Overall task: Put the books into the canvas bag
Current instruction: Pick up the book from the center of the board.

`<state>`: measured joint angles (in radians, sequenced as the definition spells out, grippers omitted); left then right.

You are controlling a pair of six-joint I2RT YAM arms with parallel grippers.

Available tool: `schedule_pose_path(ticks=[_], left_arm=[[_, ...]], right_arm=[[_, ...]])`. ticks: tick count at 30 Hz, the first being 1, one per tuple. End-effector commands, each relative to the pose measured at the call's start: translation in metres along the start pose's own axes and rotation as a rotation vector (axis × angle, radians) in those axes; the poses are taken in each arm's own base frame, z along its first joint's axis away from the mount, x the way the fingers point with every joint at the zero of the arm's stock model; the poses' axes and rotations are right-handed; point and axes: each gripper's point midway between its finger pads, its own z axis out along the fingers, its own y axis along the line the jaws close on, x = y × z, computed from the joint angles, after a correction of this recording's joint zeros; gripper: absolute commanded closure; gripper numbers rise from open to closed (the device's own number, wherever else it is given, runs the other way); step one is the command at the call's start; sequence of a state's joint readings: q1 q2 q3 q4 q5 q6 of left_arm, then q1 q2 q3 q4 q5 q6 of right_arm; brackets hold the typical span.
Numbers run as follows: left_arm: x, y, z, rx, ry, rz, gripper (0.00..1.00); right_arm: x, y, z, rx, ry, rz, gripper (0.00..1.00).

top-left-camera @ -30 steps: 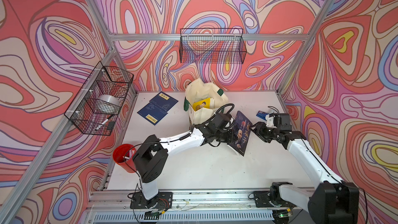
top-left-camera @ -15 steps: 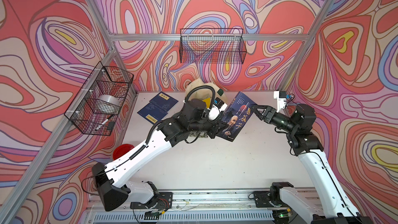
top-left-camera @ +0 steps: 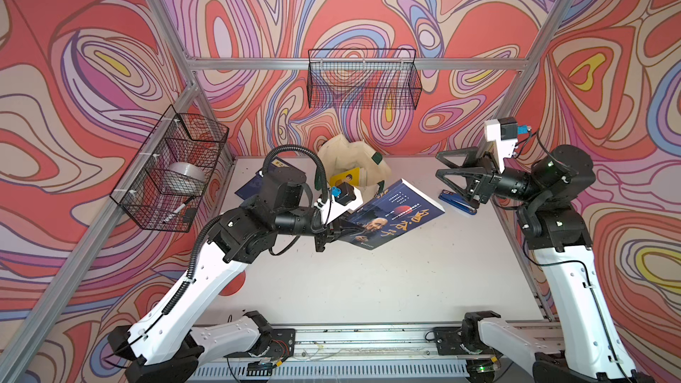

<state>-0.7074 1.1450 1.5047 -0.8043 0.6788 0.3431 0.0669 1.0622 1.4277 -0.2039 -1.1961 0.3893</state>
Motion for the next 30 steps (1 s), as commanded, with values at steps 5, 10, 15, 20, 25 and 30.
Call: schedule_pose_path(ticks=[5,10,15,20,25,30], left_arm=[[0.003,-0.012,0.0,0.097,0.017,0.101,1.0],[-0.002,-0.013,0.0,0.113,0.004,0.109,1.0],[-0.008,-0.01,-0.002,0.12,-0.011,0.102,1.0],[-0.015,-0.001,-0.009,0.091,-0.045,0.073,1.0],[-0.013,0.019,-0.011,0.033,-0.052,0.007,1.0],[-0.012,0.054,-0.005,-0.124,-0.043,-0.034,0.97]], right_arm=[[0.035,0.033,0.027,-0.166,0.124,-0.009,0.2],[0.054,0.05,0.04,-0.237,0.19,0.001,0.21],[0.07,0.051,0.045,-0.265,0.239,0.045,0.2],[0.085,0.049,0.044,-0.249,0.289,0.086,0.39],[0.091,0.039,0.042,-0.164,0.329,0.101,0.94],[0.073,0.018,0.044,-0.005,0.266,0.05,1.0]])
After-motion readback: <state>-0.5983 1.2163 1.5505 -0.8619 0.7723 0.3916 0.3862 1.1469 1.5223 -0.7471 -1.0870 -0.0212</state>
